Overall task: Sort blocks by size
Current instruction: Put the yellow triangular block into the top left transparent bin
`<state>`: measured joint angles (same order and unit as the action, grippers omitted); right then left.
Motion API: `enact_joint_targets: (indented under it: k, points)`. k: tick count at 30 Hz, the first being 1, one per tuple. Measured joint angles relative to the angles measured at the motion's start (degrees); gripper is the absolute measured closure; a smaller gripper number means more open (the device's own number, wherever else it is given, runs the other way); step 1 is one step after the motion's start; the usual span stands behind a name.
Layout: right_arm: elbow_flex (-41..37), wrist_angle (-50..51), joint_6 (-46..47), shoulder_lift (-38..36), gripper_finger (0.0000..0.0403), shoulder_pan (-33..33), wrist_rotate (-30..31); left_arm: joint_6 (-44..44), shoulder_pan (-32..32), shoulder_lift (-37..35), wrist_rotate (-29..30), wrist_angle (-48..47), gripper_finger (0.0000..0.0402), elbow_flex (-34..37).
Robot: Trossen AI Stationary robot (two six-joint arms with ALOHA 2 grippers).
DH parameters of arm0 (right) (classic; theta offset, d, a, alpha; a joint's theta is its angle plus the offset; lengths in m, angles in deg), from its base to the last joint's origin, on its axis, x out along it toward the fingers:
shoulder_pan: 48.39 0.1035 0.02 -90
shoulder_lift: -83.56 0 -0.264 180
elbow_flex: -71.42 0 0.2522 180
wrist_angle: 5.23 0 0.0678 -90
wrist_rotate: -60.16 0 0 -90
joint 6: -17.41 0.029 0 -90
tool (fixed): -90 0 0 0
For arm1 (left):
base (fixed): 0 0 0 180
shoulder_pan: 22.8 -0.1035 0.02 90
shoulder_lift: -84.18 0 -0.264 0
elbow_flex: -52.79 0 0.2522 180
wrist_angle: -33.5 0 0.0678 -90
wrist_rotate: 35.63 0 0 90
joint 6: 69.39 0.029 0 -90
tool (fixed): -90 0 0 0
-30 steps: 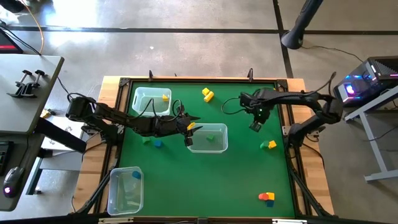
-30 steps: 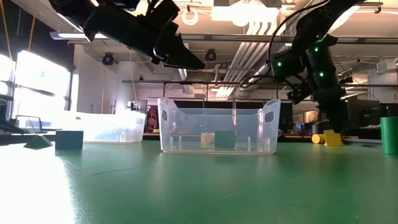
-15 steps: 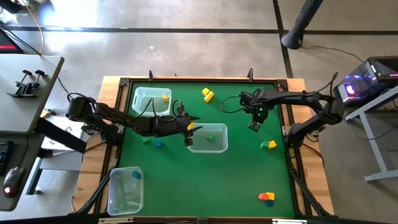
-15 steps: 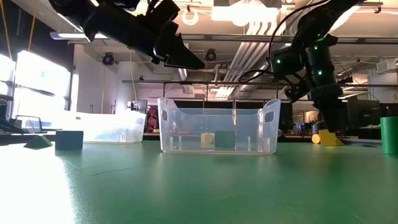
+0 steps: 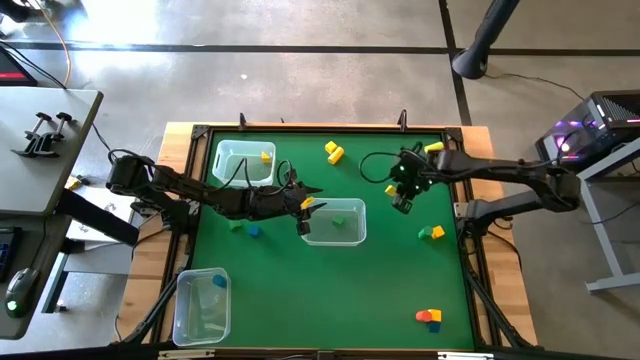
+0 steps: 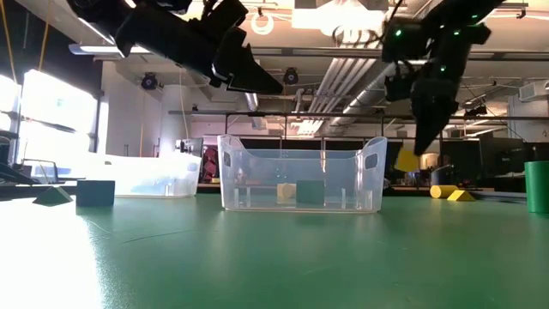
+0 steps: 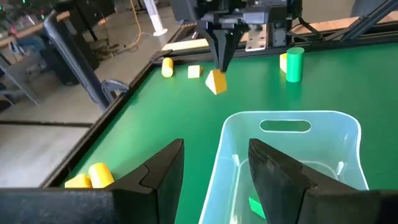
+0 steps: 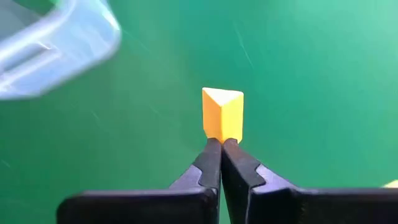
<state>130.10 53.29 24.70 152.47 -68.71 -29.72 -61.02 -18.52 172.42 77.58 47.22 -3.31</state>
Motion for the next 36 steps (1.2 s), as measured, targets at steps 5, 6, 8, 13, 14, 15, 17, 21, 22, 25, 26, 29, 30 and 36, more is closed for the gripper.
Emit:
enact_joint_targets:
  k: [5, 6, 8, 13, 14, 15, 17, 21, 22, 25, 26, 29, 30, 36]
  points:
    - [-6.00, -13.50, 2.10, -5.26, 0.0403, 4.93, -0.03, 9.83, 1.94, 3.63, 0.32, 6.83, 0.0234, -0.02]
    - [-7.07, -16.31, 2.92, -6.19, 0.0403, 5.88, 0.02, 12.33, 2.33, 4.66, 0.92, 9.29, 0.0234, -0.02]
    - [-9.03, -22.54, 3.72, -7.79, 0.0403, 7.66, 0.04, 18.08, 2.73, 6.95, 1.75, 13.50, 0.0234, -0.02]
    - [-14.27, -38.36, 4.68, -10.20, 0.0403, 12.38, 0.02, 28.40, 2.36, 12.47, -2.60, 23.98, 0.0233, -0.02]
    - [-15.41, -41.30, 4.68, -10.47, 0.0403, 13.23, -0.16, 29.45, 2.06, 13.52, -4.68, 26.05, 0.0231, -0.02]
    - [-16.66, -44.34, 4.70, -10.58, 0.0403, 14.00, -0.31, 30.13, 1.84, 14.42, -6.75, 27.78, 0.0228, -0.02]
    - [-19.33, -50.96, 5.01, -10.52, 0.0403, 15.41, -0.72, 31.76, 1.42, 16.04, -10.87, 30.30, 0.0218, -0.15]
    - [-24.37, -64.10, 7.98, -10.41, 0.0403, 16.81, -1.99, 37.44, 1.33, 18.32, -13.40, 31.15, 0.0183, -2.13]
    - [-25.38, -66.49, 8.59, -10.41, 0.0403, 17.05, -2.31, 39.36, 1.35, 18.85, -13.47, 31.12, 0.0173, -2.79]
    - [-27.27, -72.66, 9.81, -10.41, 0.0403, 17.71, -2.75, 46.01, 1.54, 20.64, -13.44, 31.12, 0.0143, -5.30]
    - [-27.62, -73.87, 10.25, -10.41, 0.0403, 17.82, -3.37, 47.94, 1.56, 21.24, -12.99, 31.13, 0.0134, -6.23]
    - [-27.98, -75.41, 10.73, -10.41, 0.0403, 17.88, -5.18, 51.96, 1.56, 23.21, -10.40, 31.45, 0.0115, -9.58]
    - [-27.99, -75.80, 10.71, -10.41, 0.0403, 17.94, -5.35, 52.28, 1.56, 23.81, -8.94, 31.48, 0.0111, -10.51]
    - [-27.99, -76.32, 10.48, -10.39, 0.0403, 18.12, -5.67, 51.94, 1.52, 26.40, -4.02, 31.71, 0.0108, -15.02]
